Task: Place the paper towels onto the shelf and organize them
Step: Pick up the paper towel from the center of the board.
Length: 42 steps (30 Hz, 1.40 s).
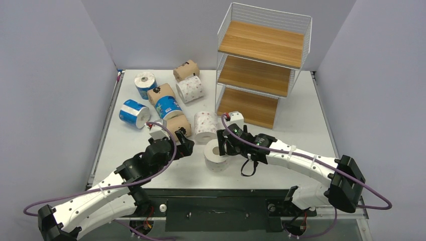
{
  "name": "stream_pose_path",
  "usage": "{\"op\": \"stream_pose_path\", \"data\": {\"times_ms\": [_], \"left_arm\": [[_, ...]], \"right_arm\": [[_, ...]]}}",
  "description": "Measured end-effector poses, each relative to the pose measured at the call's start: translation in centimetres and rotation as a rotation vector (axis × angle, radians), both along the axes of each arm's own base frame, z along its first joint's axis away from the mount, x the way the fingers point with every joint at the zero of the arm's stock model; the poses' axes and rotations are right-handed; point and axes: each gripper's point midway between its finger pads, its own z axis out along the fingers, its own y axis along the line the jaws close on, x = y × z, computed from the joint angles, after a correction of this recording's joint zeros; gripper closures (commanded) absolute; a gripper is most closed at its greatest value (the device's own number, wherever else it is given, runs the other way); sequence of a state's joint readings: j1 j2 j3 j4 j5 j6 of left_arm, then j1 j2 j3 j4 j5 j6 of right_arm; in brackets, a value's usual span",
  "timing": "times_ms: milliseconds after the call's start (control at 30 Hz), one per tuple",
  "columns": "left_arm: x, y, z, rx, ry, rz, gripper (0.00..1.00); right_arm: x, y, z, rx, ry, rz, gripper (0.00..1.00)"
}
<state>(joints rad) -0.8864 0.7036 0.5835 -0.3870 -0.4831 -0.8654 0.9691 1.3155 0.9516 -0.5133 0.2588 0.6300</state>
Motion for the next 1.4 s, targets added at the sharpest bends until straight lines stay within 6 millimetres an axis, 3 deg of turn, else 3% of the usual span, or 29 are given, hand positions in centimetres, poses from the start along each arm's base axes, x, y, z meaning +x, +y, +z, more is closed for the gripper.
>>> {"op": "stream_pose_path", "data": {"times_ms": [267, 567, 767, 967, 1067, 1167, 1400], "left_arm": [[0.0, -0.2, 0.0, -0.016, 0.004, 0.001, 0.04], [0.1, -0.5, 0.0, -0.022, 0.003, -0.003, 0.04], [0.1, -0.5, -0.1, -0.021, 0.005, -0.005, 0.04], [0.4, -0.3, -0.1, -0.010, 0.003, 0.002, 0.04], [1.0, -0.3, 0.5, 0.008, -0.006, 0.007, 0.04], [1.8, -0.7, 2.0, 0.006, -0.030, 0.005, 0.04], [4.1, -3.4, 6.9, -0.046, -0.113, -0.027, 0.04]], "right_arm": [[-0.5, 0.8, -1.0, 0.017, 0.046, 0.024, 0.39], [-0.8, 0.9, -1.6, 0.024, 0.061, 0.029, 0.61], [-0.8, 0.9, -1.7, 0.028, 0.060, 0.028, 0.69], [-1.4, -0.8, -0.8, 0.004, 0.062, 0.015, 0.69], [-1.4, -2.5, 0.8, 0.005, 0.046, -0.012, 0.69], [-0.7, -4.4, 3.9, 0.030, 0.005, -0.057, 0.69], [1.3, -8.5, 13.7, 0.110, -0.164, -0.170, 0.69]]}}
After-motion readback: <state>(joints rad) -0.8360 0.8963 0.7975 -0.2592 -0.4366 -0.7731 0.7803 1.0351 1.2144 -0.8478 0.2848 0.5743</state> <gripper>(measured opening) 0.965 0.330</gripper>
